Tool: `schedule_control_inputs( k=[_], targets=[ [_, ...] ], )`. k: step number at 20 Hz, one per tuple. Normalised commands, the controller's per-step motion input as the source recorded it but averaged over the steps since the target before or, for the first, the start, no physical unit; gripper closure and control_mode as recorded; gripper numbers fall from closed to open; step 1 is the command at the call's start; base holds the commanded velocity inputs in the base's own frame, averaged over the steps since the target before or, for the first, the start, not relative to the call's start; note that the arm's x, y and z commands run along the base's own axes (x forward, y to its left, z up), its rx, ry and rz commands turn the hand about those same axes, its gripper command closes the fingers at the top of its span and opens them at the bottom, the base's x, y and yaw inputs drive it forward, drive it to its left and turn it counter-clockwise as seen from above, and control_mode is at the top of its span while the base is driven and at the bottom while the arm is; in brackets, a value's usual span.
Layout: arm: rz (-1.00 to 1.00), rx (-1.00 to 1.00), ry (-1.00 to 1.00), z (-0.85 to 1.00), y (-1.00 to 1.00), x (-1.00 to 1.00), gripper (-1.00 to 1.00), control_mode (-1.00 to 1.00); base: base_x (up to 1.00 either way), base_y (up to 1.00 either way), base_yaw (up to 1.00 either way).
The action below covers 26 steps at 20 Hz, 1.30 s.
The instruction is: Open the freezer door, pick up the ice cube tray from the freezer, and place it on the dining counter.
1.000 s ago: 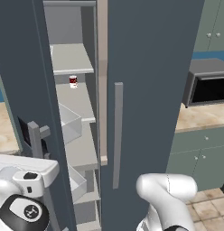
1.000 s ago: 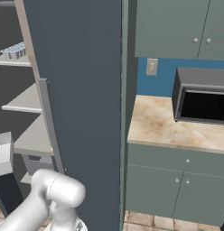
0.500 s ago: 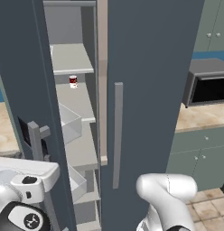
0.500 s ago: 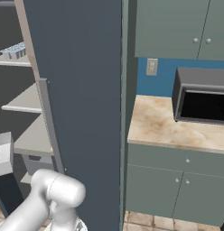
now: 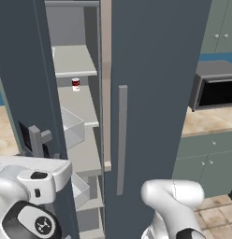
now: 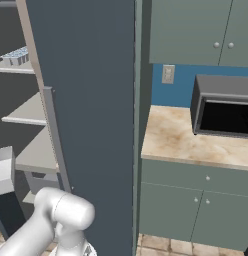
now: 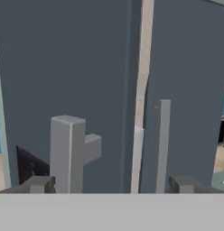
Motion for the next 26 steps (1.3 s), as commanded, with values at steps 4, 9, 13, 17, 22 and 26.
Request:
schedule_control_inputs(
  k=[4, 9, 13, 17, 22, 26],
  targets=[
    [0.12, 0.00, 0.03, 0.14, -0.65, -0.23, -1.00, -1.00, 0.00, 0.00, 0.00],
    [0.15, 0.00, 0.02, 0.11, -0.71, -0.25, -1.00, -1.00, 0.00, 0.00, 0.00],
    [0.14, 0.02, 0.03, 0.11, -0.72, -0.08, -1.00, -1.00, 0.00, 0.00, 0.00],
    [0.15, 0.04, 0.02, 0.08, -0.74, -0.08, -1.00, -1.00, 0.00, 0.00, 0.00],
    [0.20, 0.04, 0.02, 0.01, -0.67, -0.01, -1.00, -1.00, 0.00, 0.00, 0.00],
    [0.25, 0.05, 0.00, 0.00, -0.46, 0.01, -1.00, -1.00, 0.00, 0.00, 0.00]
  ],
)
